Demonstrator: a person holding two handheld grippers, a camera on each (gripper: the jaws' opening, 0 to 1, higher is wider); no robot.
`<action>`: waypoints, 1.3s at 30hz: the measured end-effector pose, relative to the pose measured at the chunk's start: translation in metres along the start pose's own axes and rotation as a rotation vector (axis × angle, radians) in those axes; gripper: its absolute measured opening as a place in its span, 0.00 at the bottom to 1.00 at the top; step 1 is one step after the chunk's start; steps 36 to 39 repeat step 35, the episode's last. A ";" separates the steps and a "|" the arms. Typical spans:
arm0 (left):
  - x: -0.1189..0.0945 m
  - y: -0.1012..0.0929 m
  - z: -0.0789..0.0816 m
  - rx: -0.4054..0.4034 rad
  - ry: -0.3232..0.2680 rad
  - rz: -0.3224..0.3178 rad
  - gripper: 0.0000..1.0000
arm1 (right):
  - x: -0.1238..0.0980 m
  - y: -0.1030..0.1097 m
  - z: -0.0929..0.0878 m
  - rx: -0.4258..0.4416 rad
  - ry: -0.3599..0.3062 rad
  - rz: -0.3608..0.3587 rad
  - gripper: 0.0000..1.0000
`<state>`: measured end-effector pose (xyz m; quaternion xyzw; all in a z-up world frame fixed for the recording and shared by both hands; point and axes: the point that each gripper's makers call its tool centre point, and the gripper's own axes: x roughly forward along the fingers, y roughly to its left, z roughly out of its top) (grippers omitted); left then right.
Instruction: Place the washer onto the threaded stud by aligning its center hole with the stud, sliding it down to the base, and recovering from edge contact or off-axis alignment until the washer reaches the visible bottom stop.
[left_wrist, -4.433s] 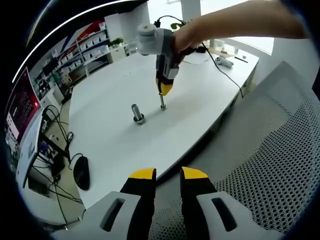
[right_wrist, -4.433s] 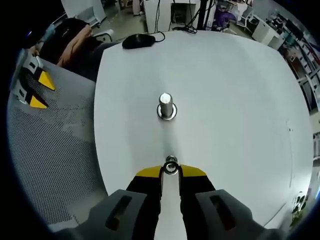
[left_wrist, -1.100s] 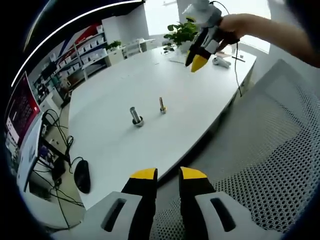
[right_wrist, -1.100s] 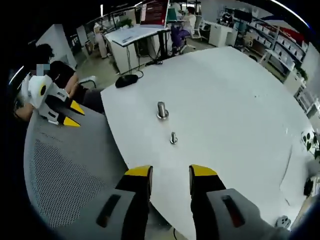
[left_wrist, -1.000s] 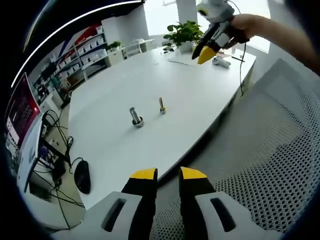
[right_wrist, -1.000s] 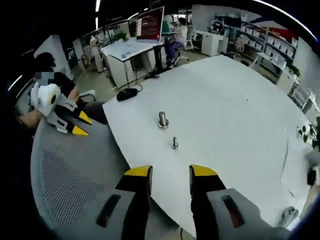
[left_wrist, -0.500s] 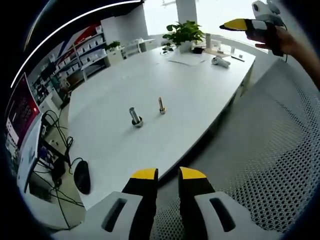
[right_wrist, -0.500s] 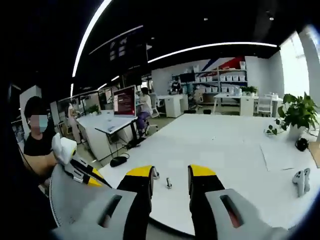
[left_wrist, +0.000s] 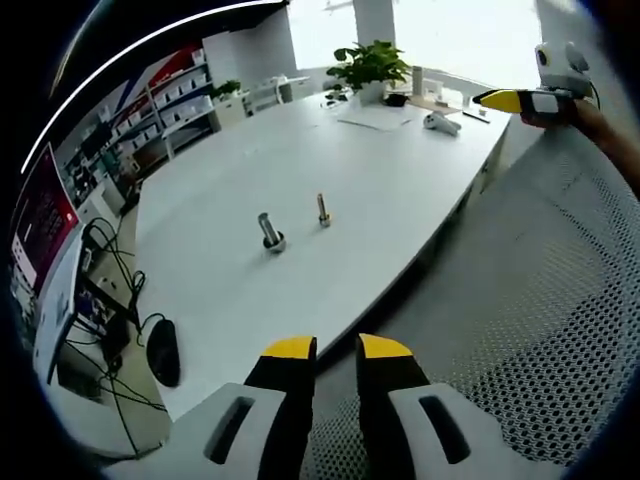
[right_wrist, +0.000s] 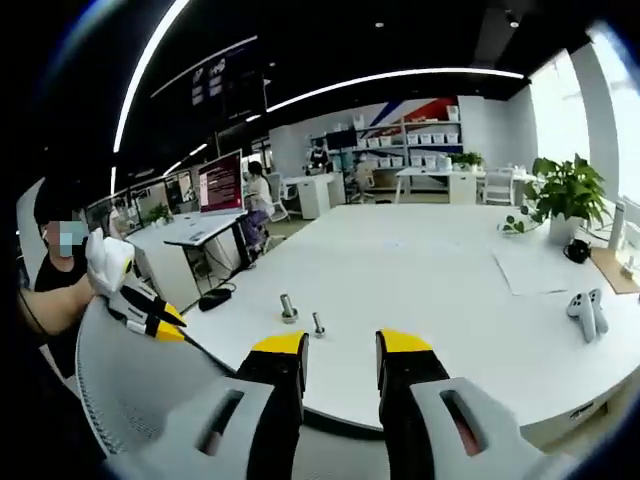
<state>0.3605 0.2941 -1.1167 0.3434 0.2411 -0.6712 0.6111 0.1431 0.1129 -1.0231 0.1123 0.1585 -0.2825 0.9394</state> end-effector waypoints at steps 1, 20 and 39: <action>-0.001 -0.001 0.001 -0.001 0.001 0.000 0.14 | 0.002 0.000 -0.001 0.008 0.002 -0.002 0.30; 0.001 0.002 0.001 0.004 -0.005 -0.004 0.14 | 0.014 -0.007 -0.014 -0.052 0.030 -0.066 0.25; 0.000 0.000 0.006 0.019 -0.027 -0.010 0.15 | 0.014 -0.008 -0.013 -0.016 0.014 -0.053 0.25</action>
